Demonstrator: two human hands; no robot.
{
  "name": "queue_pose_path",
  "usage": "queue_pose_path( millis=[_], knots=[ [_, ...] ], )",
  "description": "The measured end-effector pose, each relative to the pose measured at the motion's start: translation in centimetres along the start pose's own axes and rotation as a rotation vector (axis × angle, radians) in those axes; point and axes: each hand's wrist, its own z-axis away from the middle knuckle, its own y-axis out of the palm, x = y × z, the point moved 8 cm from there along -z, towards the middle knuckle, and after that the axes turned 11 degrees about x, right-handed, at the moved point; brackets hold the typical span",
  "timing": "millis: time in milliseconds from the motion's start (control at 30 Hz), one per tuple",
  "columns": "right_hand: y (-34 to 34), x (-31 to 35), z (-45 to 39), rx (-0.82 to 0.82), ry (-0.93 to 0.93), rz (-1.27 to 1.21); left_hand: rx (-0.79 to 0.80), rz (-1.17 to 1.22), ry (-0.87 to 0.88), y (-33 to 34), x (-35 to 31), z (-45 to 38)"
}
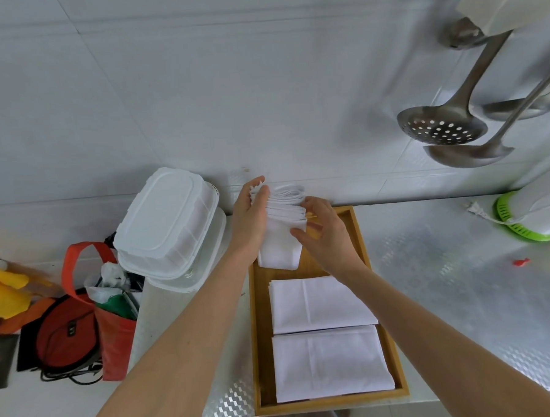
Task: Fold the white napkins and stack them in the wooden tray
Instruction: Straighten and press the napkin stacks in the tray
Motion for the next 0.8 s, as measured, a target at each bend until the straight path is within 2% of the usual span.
queue_pose_path(
  millis=[67,167,300,800],
  knots=[
    [-0.2,0.1,0.1,-0.031,-0.024,0.024,0.003,0.002,-0.003,0.0,0.1,0.0],
    [-0.7,-0.4,0.1,-0.102,0.034,-0.052,-0.004,-0.017,-0.004,0.0,0.2,0.0],
    [-1.1,-0.5,-0.2,-0.121,0.046,-0.034,-0.011,-0.006,-0.01,0.0,0.1,0.0],
    [-1.4,-0.3,-1.2,0.033,0.031,-0.029,0.039,-0.038,0.02,0.2,0.0,0.3]
  ],
)
